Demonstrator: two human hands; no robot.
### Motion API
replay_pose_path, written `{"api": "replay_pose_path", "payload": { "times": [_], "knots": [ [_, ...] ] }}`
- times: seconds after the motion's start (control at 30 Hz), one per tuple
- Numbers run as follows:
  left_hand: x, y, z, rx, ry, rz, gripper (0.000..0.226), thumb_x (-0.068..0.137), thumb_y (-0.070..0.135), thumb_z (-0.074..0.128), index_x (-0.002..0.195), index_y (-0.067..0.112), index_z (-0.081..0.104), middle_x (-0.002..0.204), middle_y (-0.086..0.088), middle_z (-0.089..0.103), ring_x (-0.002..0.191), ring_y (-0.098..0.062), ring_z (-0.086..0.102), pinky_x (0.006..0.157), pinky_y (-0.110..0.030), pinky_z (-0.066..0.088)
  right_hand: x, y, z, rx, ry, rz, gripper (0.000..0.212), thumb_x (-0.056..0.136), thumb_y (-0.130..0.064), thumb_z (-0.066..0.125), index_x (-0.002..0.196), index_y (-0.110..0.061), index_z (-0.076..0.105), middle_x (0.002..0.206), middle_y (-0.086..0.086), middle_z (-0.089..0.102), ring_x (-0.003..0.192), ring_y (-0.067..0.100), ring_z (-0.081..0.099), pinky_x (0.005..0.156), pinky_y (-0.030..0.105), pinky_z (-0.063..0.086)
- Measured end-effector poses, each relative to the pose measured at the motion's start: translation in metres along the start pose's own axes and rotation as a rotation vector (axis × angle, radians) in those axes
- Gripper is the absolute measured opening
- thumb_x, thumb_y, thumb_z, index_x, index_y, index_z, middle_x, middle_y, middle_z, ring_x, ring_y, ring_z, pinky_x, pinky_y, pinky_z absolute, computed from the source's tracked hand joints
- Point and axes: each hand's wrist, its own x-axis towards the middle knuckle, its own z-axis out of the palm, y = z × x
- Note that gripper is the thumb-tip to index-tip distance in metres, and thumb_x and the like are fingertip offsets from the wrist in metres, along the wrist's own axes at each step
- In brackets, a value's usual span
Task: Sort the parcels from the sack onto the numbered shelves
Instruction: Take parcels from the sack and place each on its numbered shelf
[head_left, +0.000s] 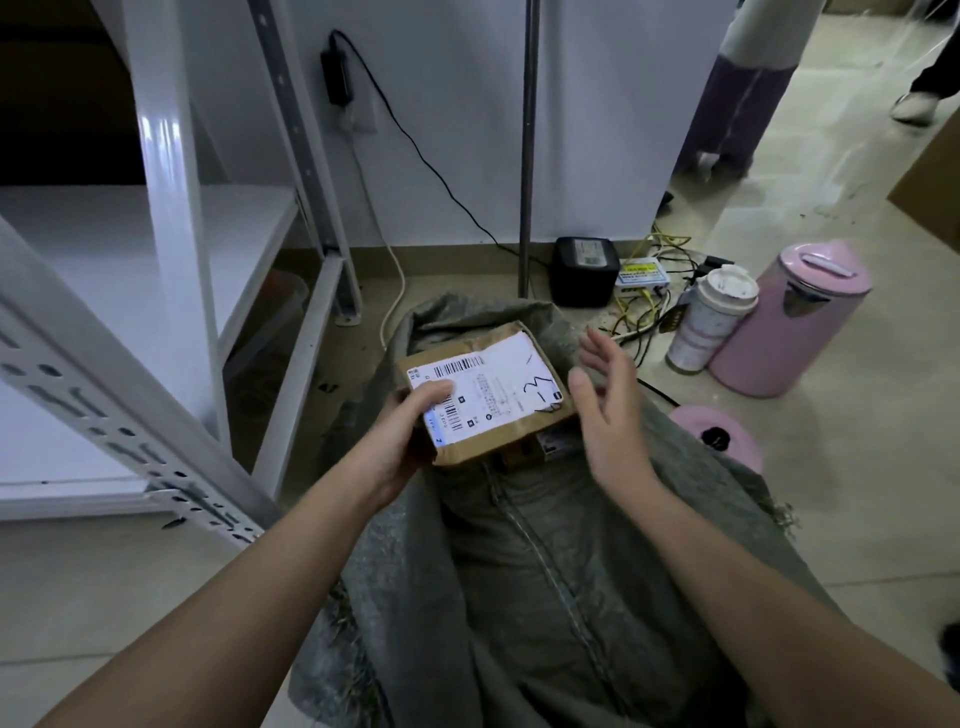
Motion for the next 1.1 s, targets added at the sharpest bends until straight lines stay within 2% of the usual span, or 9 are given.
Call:
{"api": "replay_pose_path", "payload": {
  "times": [0.07,0.17,0.27,0.4,0.6,0.73,0.83,0.97,1.1],
  "knots": [
    [0.002,0.001,0.0,0.048,-0.008,0.014,0.06,0.079,0.032,0.069,0.133,0.013,0.052,0.117,-0.009,0.069,0.108,-0.024,0.066,0.091,-0.037,0.052,0.013,-0.008,0.0,0.219,-0.074,0.268,0.036,0.101,-0.033,0.045,0.136,-0.023,0.043,0.132,-0.002,0.052,0.122,0.008,0.05,0.106,0.032,0.04],
    [0.005,0.007,-0.001,0.234,-0.06,0.039,0.056,0.077,0.032,0.069,0.127,0.012,0.057,0.11,-0.009,0.072,0.102,-0.023,0.068,0.085,-0.033,0.052,0.024,-0.013,-0.005,0.184,-0.354,0.35,0.04,0.097,-0.033,0.051,0.135,-0.02,0.047,0.133,0.0,0.053,0.114,0.002,0.052,0.095,0.013,0.04],
    [0.005,0.018,0.002,0.469,-0.179,0.019,0.05,0.067,0.032,0.07,0.115,0.018,0.062,0.103,-0.007,0.073,0.093,-0.02,0.07,0.083,-0.033,0.053,0.028,-0.012,-0.006,0.11,-0.646,0.416,0.061,0.082,-0.045,0.064,0.137,-0.028,0.047,0.139,-0.002,0.05,0.124,0.009,0.051,0.108,0.028,0.038],
    [0.011,0.029,0.013,0.6,-0.286,-0.029,0.035,0.072,0.027,0.065,0.107,0.02,0.064,0.098,-0.006,0.073,0.086,-0.017,0.07,0.074,-0.027,0.055,0.024,-0.008,-0.002,0.127,-0.838,0.526,0.069,0.077,-0.033,0.074,0.137,-0.03,0.04,0.123,-0.006,0.063,0.108,0.009,0.064,0.094,0.025,0.05],
    [0.027,0.015,0.024,0.454,0.087,0.061,0.063,0.087,0.049,0.059,0.142,0.024,0.041,0.136,0.004,0.05,0.122,-0.012,0.049,0.1,-0.027,0.037,0.012,0.015,-0.002,0.405,-0.49,0.737,0.063,0.075,-0.031,0.073,0.131,-0.03,0.043,0.113,-0.002,0.07,0.101,0.015,0.068,0.091,0.036,0.053],
    [-0.004,0.014,0.044,0.296,0.151,-0.192,0.056,0.095,0.05,0.045,0.143,0.024,0.037,0.141,0.0,0.048,0.125,-0.02,0.049,0.107,-0.039,0.039,0.005,-0.013,-0.009,0.575,-0.184,0.923,0.056,0.084,-0.035,0.068,0.134,-0.03,0.044,0.102,-0.005,0.074,0.092,0.015,0.07,0.085,0.041,0.055],
    [-0.054,0.037,0.073,0.286,0.121,-0.256,0.044,0.1,0.039,0.037,0.141,0.021,0.042,0.132,-0.002,0.057,0.118,-0.016,0.056,0.089,-0.023,0.045,-0.003,-0.064,-0.017,0.578,-0.097,0.991,0.053,0.085,-0.035,0.067,0.133,-0.031,0.046,0.104,-0.007,0.073,0.091,0.013,0.07,0.081,0.036,0.055],
    [-0.12,0.105,0.108,0.227,0.14,-0.335,0.03,0.102,0.036,0.033,0.118,0.03,0.057,0.076,0.017,0.068,0.058,0.004,0.061,0.053,-0.015,0.046,-0.006,-0.151,-0.043,0.661,-0.034,1.096,0.052,0.086,-0.03,0.068,0.134,-0.026,0.048,0.11,0.002,0.073,0.098,0.022,0.07,0.085,0.043,0.057],
    [-0.185,0.182,0.136,0.23,0.176,-0.381,0.031,0.101,0.038,0.034,0.119,0.028,0.056,0.087,0.014,0.067,0.069,0.003,0.061,0.058,-0.018,0.046,-0.001,-0.253,-0.073,0.63,-0.001,1.115,0.049,0.091,-0.028,0.064,0.131,-0.016,0.04,0.112,0.007,0.069,0.095,0.023,0.07,0.079,0.039,0.056]
  ]
}}
